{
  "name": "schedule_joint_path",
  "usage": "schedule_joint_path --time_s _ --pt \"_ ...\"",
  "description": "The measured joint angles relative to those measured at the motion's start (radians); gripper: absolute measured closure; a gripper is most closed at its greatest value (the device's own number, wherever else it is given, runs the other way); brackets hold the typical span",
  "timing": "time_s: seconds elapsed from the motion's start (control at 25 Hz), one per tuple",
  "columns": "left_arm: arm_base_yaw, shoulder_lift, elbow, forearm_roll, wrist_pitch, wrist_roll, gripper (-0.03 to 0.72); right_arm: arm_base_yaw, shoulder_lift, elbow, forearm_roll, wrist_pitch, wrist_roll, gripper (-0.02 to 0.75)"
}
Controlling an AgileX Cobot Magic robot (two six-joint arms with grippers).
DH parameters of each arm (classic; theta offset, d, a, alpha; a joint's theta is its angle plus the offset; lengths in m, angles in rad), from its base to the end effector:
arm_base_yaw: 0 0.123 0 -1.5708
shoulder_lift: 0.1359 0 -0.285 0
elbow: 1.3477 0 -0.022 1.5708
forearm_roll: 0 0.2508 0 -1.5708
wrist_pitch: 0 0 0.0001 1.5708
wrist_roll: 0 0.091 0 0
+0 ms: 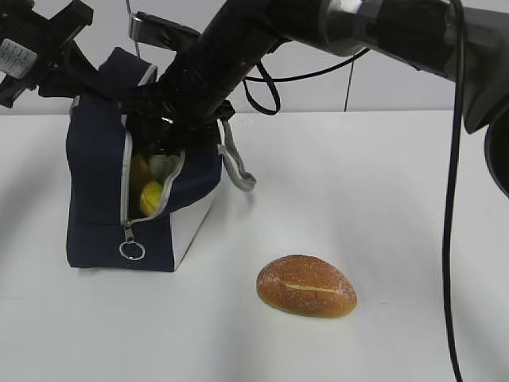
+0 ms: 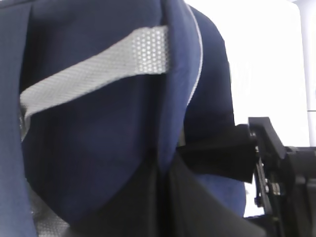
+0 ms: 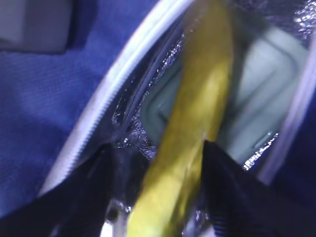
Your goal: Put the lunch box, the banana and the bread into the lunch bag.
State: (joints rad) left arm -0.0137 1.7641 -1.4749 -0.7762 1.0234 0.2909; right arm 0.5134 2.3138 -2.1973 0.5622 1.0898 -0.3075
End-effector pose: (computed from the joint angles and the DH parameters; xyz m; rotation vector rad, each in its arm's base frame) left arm 0.3767 -0.0596 0.3001 0.0040 2.5697 -0.9106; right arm 0.4238 0.2884 0.2500 -0.8713 2.4964 0.8141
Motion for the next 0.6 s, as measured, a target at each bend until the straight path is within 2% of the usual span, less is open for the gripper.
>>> schedule_joint_path --time_s 0.08,0.28,0.6 --pt "0.0 0.0 0.0 0.001 0.0 0.0 0.691 0.0 0.0 -0.014 -0.022 0.023 0.0 0.245" --pt "0.0 0.0 0.0 0.002 0.0 0.0 0.691 -0.002 0.0 -0.123 -0.112 0.133 0.002 0.228" --pt "0.0 0.0 0.0 0.003 0.005 0.0 0.691 -0.004 -0.047 -0.181 -0.235 0.155 0.037 0.227"
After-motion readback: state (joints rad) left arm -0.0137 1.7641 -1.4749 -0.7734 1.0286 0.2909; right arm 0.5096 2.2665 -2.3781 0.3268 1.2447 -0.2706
